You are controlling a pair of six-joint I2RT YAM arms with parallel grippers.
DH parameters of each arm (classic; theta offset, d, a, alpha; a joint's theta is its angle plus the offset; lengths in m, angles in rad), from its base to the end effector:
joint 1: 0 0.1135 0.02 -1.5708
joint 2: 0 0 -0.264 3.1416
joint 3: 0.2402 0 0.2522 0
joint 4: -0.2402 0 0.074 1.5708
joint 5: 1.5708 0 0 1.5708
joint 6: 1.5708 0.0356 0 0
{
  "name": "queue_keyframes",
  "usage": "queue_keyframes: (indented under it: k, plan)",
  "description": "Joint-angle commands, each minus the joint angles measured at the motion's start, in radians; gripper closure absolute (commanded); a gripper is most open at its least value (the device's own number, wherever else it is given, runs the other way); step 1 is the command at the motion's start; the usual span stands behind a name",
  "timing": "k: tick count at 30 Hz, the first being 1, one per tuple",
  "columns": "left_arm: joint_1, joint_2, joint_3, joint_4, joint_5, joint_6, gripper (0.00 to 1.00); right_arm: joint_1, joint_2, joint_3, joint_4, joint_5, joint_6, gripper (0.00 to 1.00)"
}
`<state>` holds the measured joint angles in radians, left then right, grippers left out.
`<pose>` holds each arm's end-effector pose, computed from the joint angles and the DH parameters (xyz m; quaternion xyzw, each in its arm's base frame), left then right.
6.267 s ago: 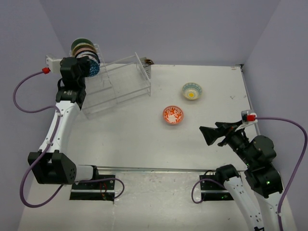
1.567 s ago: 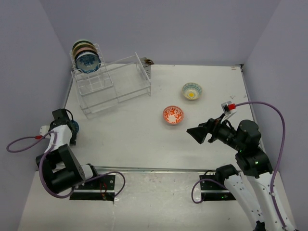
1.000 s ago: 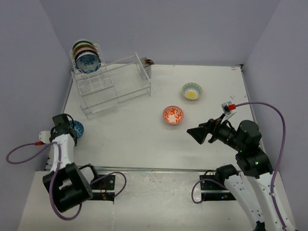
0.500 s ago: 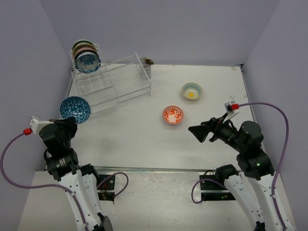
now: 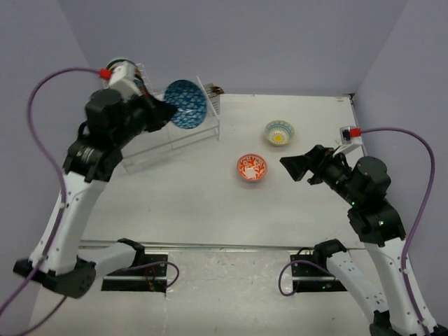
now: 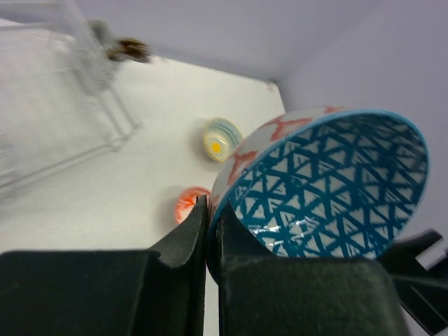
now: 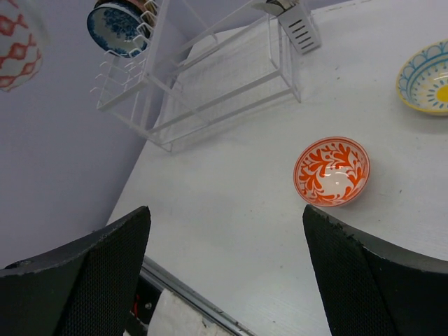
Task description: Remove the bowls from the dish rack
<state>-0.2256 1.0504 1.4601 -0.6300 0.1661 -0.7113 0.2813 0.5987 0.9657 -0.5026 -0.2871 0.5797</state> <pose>0.1897 -0.0496 0.4713 -0.1367 0.7675 -0.3390 0.5266 0.1088 0.0419 0.3916 0.0178 0.7513 0.3695 0.5465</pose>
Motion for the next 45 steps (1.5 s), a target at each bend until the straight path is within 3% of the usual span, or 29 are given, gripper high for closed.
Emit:
queue_keyframes:
  k: [1,3,6,10,22,28,36,39,43,44,45]
  plan:
    - [-0.388,0.219,0.234,-0.070,-0.323,0.128,1.00,0.006,0.094,0.086,0.044,-0.062,0.034,0.11]
    - [-0.415,0.353,0.310,-0.079,-0.323,0.134,1.00,0.012,0.142,0.111,0.033,-0.081,0.025,0.13]
    - [-0.439,0.453,0.312,-0.066,-0.392,0.153,1.00,0.016,0.133,0.131,-0.007,-0.018,0.008,0.14]
    - [-0.495,0.568,0.309,-0.056,-0.382,0.191,1.00,0.033,0.165,0.162,-0.075,0.080,-0.027,0.17]
    - [-0.546,0.671,0.292,-0.028,-0.298,0.202,1.00,0.269,0.512,0.318,-0.211,0.472,-0.110,0.30]
    - [-0.560,0.665,0.284,-0.019,-0.274,0.194,1.00,0.288,0.608,0.332,-0.202,0.568,-0.127,0.69]
    - [-0.558,0.634,0.217,0.064,-0.197,0.170,1.00,0.288,0.674,0.326,-0.137,0.548,-0.109,0.71]
    - [-0.560,0.616,0.185,0.098,-0.175,0.161,1.00,0.288,0.694,0.324,-0.119,0.563,-0.101,0.97]
    - [-0.555,0.582,0.161,0.133,-0.212,0.159,1.00,0.286,0.714,0.335,-0.114,0.588,-0.093,1.00]
    - [-0.555,0.568,0.163,0.136,-0.218,0.159,0.95,0.282,0.722,0.340,-0.116,0.589,-0.093,1.00]
    - [-0.555,0.560,0.164,0.135,-0.229,0.158,0.83,0.276,0.728,0.343,-0.114,0.588,-0.093,1.00]
